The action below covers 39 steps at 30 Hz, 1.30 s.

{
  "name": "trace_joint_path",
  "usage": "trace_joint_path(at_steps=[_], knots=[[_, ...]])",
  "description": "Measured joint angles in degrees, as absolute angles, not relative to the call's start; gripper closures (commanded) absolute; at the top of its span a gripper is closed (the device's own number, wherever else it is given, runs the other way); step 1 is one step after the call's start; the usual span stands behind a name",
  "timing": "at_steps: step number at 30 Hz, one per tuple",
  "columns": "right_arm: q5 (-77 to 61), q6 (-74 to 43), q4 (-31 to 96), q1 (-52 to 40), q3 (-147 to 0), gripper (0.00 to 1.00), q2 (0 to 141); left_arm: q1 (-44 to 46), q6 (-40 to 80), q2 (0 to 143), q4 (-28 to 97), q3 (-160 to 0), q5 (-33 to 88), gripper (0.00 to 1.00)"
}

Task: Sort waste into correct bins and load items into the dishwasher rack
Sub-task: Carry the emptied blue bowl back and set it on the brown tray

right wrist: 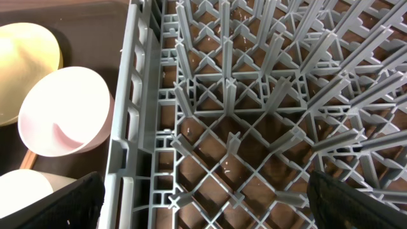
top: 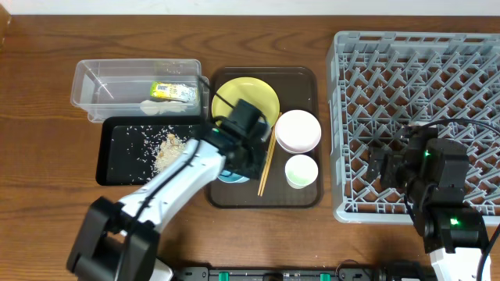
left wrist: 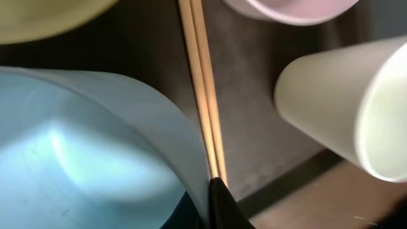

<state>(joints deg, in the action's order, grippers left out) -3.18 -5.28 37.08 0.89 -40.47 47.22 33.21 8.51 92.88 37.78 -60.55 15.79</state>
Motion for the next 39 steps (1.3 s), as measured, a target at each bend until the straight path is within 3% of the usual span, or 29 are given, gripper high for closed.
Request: trace_joint_path(at_steps=[5,10,12,25,39], knots=[[-3.18,-5.28,37.08,0.89,-40.47,0.01,47.22,36.29,8.32,95.59,36.29,-60.55,11.35,0.85],[-3.18,-5.28,37.08,0.89,-40.47,0.01,47.22,36.93,8.32,96.12,35.27,-60.55,9.85,0.57],[-3.18,-5.28,37.08,0.89,-40.47,0.01,47.22,36.93,7.92,96.12,35.68,-60.58,9.67,0.52],[-3.18,-5.26,37.08,0.89,-40.47,0.01,47.22,36.97,7.68,89.91,32.93,-65.01,13.43,0.5],[-3.18,-5.28,37.28,0.89,-40.47,0.01,47.22,41.15,9.28,95.2,30.09,-64.9,15.35,0.5]])
